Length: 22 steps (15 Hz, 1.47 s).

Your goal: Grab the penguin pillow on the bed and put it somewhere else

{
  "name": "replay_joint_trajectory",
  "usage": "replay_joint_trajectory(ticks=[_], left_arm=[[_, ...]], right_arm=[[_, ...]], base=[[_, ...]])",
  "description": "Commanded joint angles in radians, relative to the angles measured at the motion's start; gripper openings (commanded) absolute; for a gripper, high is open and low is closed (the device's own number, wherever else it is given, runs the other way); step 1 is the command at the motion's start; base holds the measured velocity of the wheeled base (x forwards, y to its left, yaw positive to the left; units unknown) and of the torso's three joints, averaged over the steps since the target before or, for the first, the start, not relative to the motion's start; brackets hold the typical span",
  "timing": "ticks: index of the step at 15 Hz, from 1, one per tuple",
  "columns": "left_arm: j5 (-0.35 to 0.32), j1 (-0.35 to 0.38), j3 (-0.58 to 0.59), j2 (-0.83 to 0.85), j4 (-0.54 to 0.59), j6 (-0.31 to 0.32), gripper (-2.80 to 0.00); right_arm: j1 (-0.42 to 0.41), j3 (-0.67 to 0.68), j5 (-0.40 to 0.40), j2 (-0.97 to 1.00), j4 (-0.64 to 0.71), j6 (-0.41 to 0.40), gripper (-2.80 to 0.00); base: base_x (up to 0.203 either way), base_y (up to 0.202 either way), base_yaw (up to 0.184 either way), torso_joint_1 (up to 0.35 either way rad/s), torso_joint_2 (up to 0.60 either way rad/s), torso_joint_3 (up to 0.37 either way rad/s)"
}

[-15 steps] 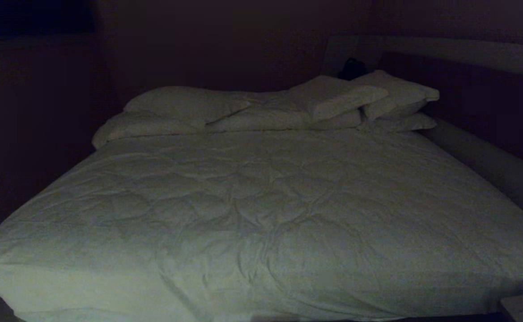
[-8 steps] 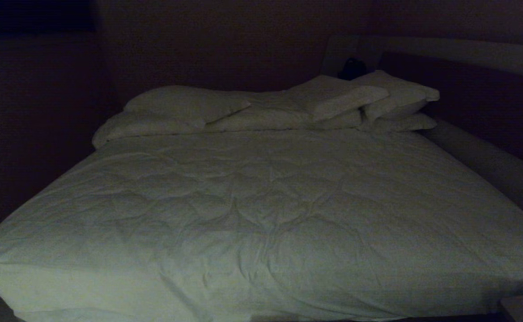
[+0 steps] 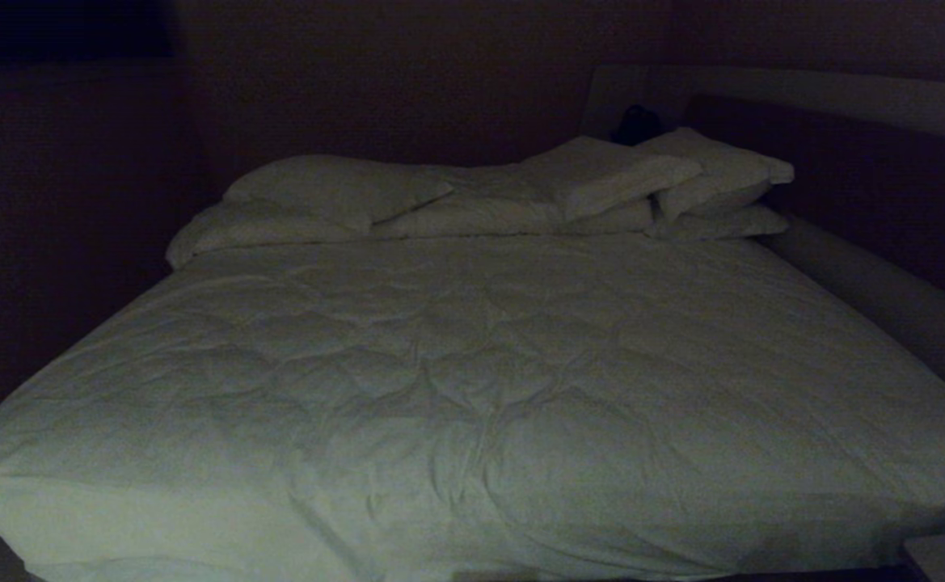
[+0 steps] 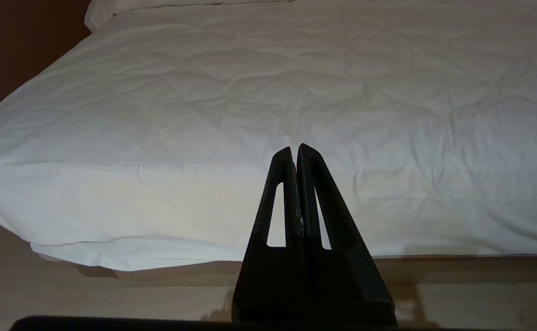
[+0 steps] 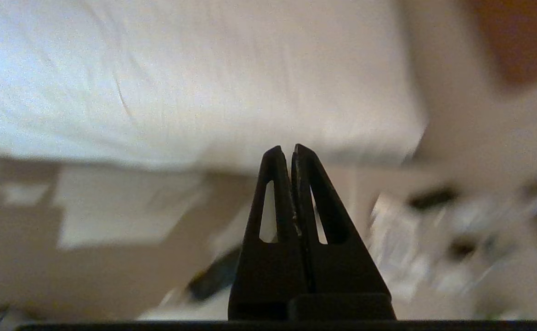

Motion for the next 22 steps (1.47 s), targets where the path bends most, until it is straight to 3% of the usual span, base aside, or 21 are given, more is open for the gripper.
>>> replay_joint_trajectory(ticks=[1,4,7,9,10,11,13,16,17,19,22], left_arm=[[-0.001,0.0,0.0,0.0,-0.001,-0.001,-2.8],[0.001,0.0,0.0,0.0,-0.001,-0.001,-2.8],[0.001,0.0,0.0,0.0,-0.001,-0.001,-2.8],[0.001,0.0,0.0,0.0,-0.001,-0.001,-2.8],[0.0,0.0,0.0,0.0,-0.001,-0.001,-2.8],[0.001,0.0,0.0,0.0,-0.001,-0.001,-2.8],[-0.001,0.0,0.0,0.0,-0.001,-0.001,-2.8],[0.001,0.0,0.0,0.0,-0.001,-0.001,-2.8],[0.001,0.0,0.0,0.0,-0.001,-0.001,-2.8],[0.001,0.0,0.0,0.0,-0.001,-0.001,-2.8],[0.001,0.0,0.0,0.0,-0.001,-0.001,-2.8]], right_arm=[[0.03,-0.016,0.042,-0.186,0.004,0.022,-2.8],[0.038,-0.137,0.084,-0.231,0.005,0.22,-2.8],[0.032,-0.233,0.074,-0.198,-0.001,0.494,-2.8],[0.027,-0.268,0.033,-0.158,-0.003,0.68,-2.8],[0.027,-0.279,0.009,-0.139,-0.001,0.735,-2.8],[0.027,-0.29,-0.023,-0.111,0.006,0.848,-2.8],[0.027,-0.299,-0.128,-0.043,0.065,1.002,-2.8],[0.027,-0.277,-0.333,0.031,0.224,1.119,-2.8],[0.027,-0.274,-0.348,0.057,0.284,1.14,-2.8],[0.032,-0.258,-0.338,0.106,0.382,1.161,-2.8],[0.072,-0.249,-0.2,0.123,0.494,1.154,-2.8]], base=[[0.0,0.0,0.0,0.0,0.0,0.0],[0.0,0.0,0.0,0.0,0.0,0.0],[0.0,0.0,0.0,0.0,0.0,0.0],[0.0,0.0,0.0,0.0,0.0,0.0],[0.0,0.0,0.0,0.0,0.0,0.0],[0.0,0.0,0.0,0.0,0.0,0.0],[0.0,0.0,0.0,0.0,0.0,0.0],[0.0,0.0,0.0,0.0,0.0,0.0],[0.0,0.0,0.0,0.0,0.0,0.0],[0.0,0.0,0.0,0.0,0.0,0.0],[0.0,0.0,0.0,0.0,0.0,0.0]])
